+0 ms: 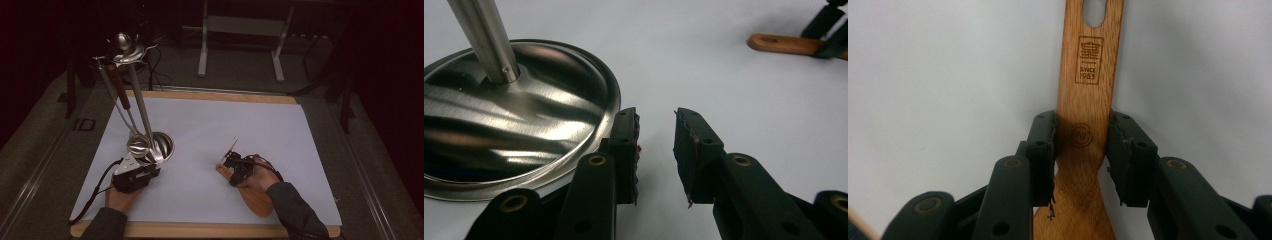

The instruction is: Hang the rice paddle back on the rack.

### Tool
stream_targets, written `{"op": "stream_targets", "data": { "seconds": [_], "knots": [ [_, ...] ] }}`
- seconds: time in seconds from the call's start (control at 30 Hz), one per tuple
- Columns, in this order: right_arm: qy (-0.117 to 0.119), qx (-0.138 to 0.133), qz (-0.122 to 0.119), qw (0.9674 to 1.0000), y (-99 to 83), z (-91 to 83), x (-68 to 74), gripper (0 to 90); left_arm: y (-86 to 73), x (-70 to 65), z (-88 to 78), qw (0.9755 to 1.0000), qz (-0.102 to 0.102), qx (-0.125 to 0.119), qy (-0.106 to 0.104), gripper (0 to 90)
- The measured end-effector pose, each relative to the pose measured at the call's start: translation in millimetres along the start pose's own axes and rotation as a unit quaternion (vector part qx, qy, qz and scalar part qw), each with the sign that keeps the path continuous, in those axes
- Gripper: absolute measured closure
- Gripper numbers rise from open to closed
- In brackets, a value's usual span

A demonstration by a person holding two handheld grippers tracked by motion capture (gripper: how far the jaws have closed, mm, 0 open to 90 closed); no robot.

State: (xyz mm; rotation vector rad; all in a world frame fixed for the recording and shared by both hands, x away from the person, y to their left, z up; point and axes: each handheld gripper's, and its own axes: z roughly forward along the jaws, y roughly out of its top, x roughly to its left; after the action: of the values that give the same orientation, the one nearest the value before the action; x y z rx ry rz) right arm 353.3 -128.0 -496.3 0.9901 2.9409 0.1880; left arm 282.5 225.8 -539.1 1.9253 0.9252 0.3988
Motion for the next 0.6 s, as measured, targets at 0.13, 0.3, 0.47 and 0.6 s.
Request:
{"op": "stream_targets", "data": {
  "seconds": [0.13, 0.3, 0.47, 0.6],
  "knots": [
    [0.016, 0.004, 0.007, 0.9998, 3.3, 0.2, -8.7, 64.0, 0.0, 0.1, 0.0, 1.0000, 0.000, 0.000, -0.001, 71.3],
    [0.001, 0.024, -0.011, 0.9997, 5.9, 1.3, -4.3, 64.3, -0.1, 0.0, 0.0, 1.0000, 0.000, 0.000, -0.001, 71.1],
    [-0.020, 0.044, -0.017, 0.9987, 11.8, 2.2, 2.2, 65.9, -0.1, -0.1, -0.1, 1.0000, 0.000, 0.000, 0.000, 71.1],
    [-0.018, 0.031, -0.019, 0.9992, 10.9, 1.8, 1.8, 66.4, 0.0, -0.1, -0.1, 1.0000, 0.000, 0.000, 0.000, 70.9]
  ]
}}
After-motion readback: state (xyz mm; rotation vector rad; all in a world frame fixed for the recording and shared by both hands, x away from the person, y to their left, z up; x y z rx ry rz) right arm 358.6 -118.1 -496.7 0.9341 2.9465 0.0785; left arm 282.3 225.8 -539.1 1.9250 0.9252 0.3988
